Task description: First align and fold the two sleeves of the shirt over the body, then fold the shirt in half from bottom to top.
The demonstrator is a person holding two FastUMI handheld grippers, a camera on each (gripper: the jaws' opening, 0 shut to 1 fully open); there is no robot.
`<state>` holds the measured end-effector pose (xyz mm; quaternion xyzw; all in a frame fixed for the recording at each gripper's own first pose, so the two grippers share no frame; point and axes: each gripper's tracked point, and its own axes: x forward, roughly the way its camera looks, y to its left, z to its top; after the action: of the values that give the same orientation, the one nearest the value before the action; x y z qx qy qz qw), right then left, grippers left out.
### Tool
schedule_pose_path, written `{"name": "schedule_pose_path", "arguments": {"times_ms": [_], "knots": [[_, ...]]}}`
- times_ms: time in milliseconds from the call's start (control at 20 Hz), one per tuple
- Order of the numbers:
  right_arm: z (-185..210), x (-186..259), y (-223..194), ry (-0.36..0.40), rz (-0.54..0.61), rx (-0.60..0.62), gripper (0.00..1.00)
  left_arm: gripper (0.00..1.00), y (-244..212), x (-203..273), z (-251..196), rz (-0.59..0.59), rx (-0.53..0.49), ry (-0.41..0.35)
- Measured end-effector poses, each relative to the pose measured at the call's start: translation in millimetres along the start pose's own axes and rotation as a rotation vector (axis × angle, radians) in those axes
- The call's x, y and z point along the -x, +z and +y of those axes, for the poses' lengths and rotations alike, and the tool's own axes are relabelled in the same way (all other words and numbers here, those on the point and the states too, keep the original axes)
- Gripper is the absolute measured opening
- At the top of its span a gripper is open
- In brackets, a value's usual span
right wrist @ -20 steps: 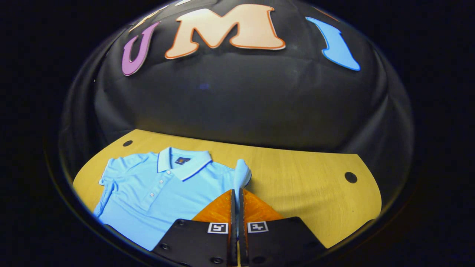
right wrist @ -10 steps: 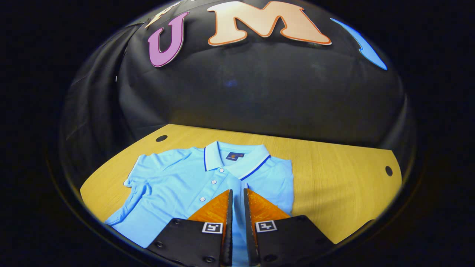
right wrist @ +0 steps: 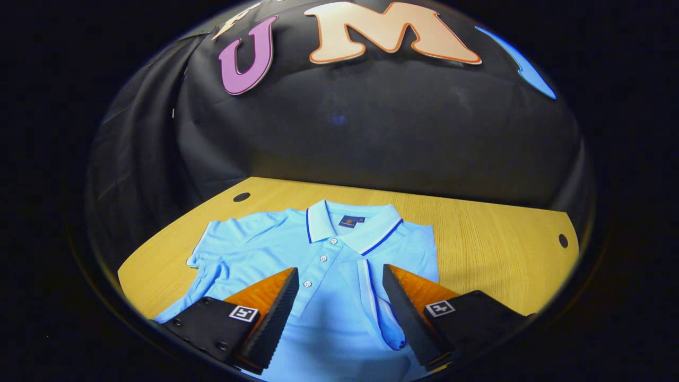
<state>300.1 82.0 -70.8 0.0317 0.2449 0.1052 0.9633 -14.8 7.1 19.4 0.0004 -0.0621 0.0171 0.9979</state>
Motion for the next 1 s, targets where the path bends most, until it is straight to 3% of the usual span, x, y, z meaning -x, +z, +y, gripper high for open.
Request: {"name": "schedule_pose_path", "arguments": {"times_ms": [350, 500, 650, 1000], "knots": [[-3.4, 97.4, 24.4, 0.024, -0.106, 0.029, 0.95, 0.95, -12.9, -9.5, 2.9, 0.075, 0.012, 0.007], [-12.3, 156.3, 28.5, 0.021, -0.191, 0.030, 0.98, 0.95, -17.8, -18.4, 3.5, 0.138, 0.095, -0.009], [-23.3, 208.2, 15.2, 0.008, -0.242, 0.023, 0.98, 0.95, -8.4, -28.7, 14.6, 0.161, 0.161, -0.010], [-33.2, 272.2, -28.7, -0.036, -0.301, 0.032, 0.98, 0.94, 12.7, -82.8, 55.0, 0.224, 0.145, 0.017]]}}
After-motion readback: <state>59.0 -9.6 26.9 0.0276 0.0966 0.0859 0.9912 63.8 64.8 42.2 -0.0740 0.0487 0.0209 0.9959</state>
